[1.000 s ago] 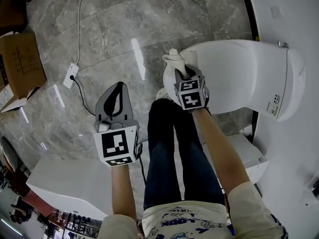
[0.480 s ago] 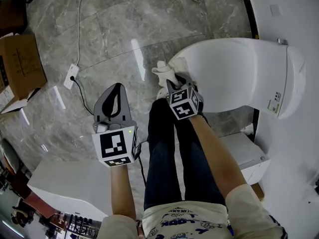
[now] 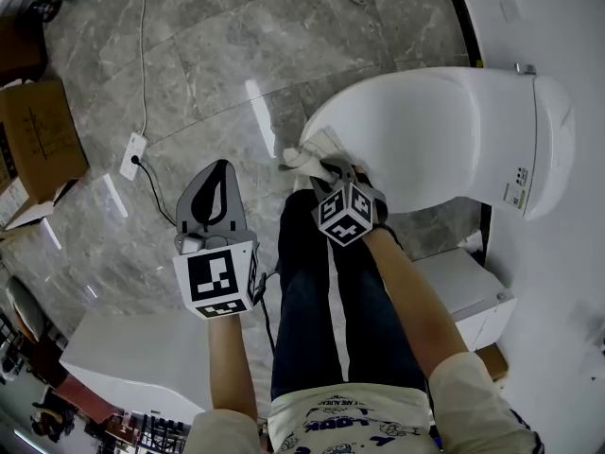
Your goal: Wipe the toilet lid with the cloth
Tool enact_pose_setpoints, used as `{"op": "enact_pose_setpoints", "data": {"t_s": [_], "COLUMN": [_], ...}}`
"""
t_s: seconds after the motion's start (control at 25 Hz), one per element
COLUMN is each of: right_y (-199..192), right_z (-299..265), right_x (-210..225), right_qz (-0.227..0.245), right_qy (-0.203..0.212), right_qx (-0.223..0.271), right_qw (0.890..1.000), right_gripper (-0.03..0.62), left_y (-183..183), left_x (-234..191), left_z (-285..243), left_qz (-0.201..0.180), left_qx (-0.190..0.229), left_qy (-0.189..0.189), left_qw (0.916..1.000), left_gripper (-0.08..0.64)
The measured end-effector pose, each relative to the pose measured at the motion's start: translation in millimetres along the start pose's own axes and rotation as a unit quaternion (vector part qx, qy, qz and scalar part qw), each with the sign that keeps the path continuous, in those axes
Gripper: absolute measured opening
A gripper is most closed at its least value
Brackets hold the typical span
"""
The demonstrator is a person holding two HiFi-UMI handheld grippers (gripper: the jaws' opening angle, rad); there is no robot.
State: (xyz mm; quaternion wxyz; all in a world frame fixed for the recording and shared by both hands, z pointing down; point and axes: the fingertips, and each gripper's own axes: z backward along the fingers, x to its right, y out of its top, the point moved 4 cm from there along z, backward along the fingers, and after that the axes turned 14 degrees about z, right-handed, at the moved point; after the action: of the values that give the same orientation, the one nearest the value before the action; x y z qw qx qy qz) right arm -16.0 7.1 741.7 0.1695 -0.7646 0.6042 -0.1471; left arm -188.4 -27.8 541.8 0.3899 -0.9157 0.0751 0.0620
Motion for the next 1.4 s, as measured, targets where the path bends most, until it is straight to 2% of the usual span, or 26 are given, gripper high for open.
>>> {"op": "enact_pose_setpoints", "data": {"t_s": [0.32, 0.44, 0.68, 1.0, 1.4], "right_y": [-29, -42, -68, -114, -183], "right_z": [14, 22, 39, 69, 108], "right_x": [4, 10, 28, 59, 109], "right_qz": [0.042, 0.043, 0.012, -0.023, -0.113], "right_qy": [0.018, 0.02, 0.011, -0.022, -0.071], "right_qx": [-0.006, -0.004, 0.003, 0.002, -0.001], "right_qw": [0.999, 0.999, 1.0, 0.999, 0.991], "right_gripper": [0.104, 0.104, 0.104, 0.104, 0.104], "left_y": [3, 4, 8, 16, 21], "left_x": [26, 38, 57, 83, 114], "left_z": [-12, -15, -21, -28, -37], "left_qz": [-0.014, -0.019, -0.032, -0.051, -0.072], "left_qx": [-0.001, -0.002, -0.006, -0.009, -0.014], "left_qy": [-0.01, -0.016, -0.028, -0.043, -0.062], "left_qw": [0.9999, 0.9997, 0.9991, 0.9977, 0.9954], "left_gripper": [0.003, 0.003, 0.003, 0.003, 0.003]}}
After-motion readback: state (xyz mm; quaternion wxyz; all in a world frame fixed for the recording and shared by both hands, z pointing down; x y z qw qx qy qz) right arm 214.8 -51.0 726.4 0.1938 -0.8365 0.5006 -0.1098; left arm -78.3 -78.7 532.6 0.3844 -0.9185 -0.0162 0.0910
